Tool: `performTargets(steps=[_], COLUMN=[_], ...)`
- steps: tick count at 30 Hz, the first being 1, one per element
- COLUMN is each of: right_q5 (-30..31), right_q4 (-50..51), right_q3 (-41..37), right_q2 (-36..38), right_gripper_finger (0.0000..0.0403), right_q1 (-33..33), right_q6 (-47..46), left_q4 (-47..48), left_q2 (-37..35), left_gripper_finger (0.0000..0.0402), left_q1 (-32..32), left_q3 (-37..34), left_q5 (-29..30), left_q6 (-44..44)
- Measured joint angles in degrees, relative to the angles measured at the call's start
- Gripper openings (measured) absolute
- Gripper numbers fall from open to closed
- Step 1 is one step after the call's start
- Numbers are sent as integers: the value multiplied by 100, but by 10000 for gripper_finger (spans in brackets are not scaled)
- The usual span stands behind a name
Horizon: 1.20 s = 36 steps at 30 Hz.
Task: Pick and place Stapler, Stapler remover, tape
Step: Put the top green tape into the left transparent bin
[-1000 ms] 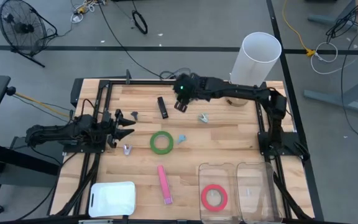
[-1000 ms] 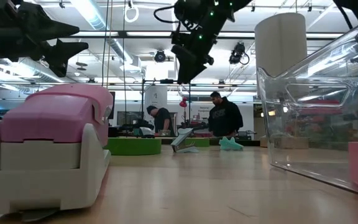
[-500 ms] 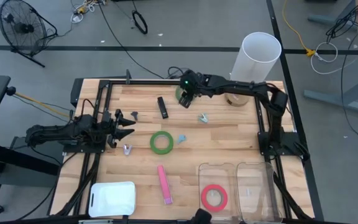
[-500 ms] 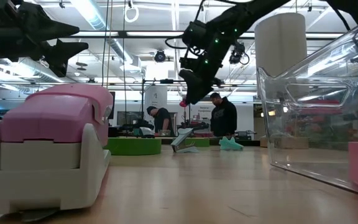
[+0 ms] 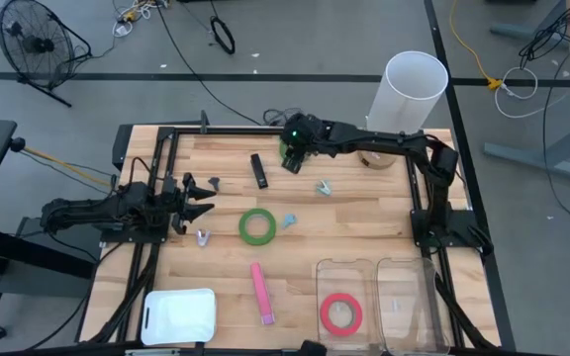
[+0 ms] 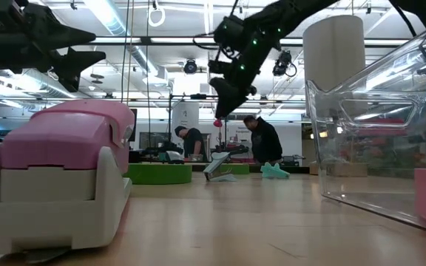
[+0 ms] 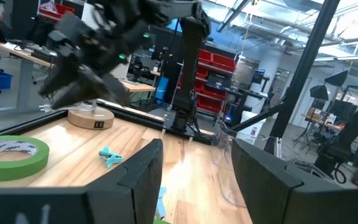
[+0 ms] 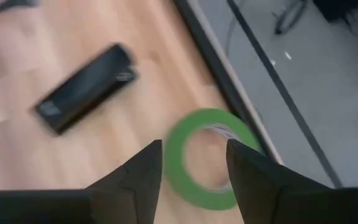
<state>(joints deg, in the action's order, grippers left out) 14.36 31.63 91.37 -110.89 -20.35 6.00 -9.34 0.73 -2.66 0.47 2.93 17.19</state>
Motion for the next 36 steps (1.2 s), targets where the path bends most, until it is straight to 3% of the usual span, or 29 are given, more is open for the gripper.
performTargets(steps=[4, 8, 12, 19, 25, 36], right_q5=[43, 593, -125, -151, -31, 220], right_q4=[53, -155, -235, 569, 1643, 3242], right_q3=[86, 88, 165, 593, 1375, 3513], right_q2=[-4, -4, 0, -91, -581, -2303], right_gripper_finger=[178, 178, 178, 178, 178, 178], right_q1=[347, 369, 60, -356, -515, -386], right_q6=[-75, -271, -700, -488, -472, -97], left_q4=[0, 2, 2, 2, -8, -22], left_q2=[0, 0, 0, 0, 0, 2], left_gripper_finger=[195, 195, 195, 195, 195, 195], left_q1=[0, 0, 0, 0, 0, -3], left_q3=[-1, 0, 0, -1, 0, 0], left_q5=[6, 5, 5, 12, 334, 1126], left_q6=[0, 0, 14, 11, 9, 5])
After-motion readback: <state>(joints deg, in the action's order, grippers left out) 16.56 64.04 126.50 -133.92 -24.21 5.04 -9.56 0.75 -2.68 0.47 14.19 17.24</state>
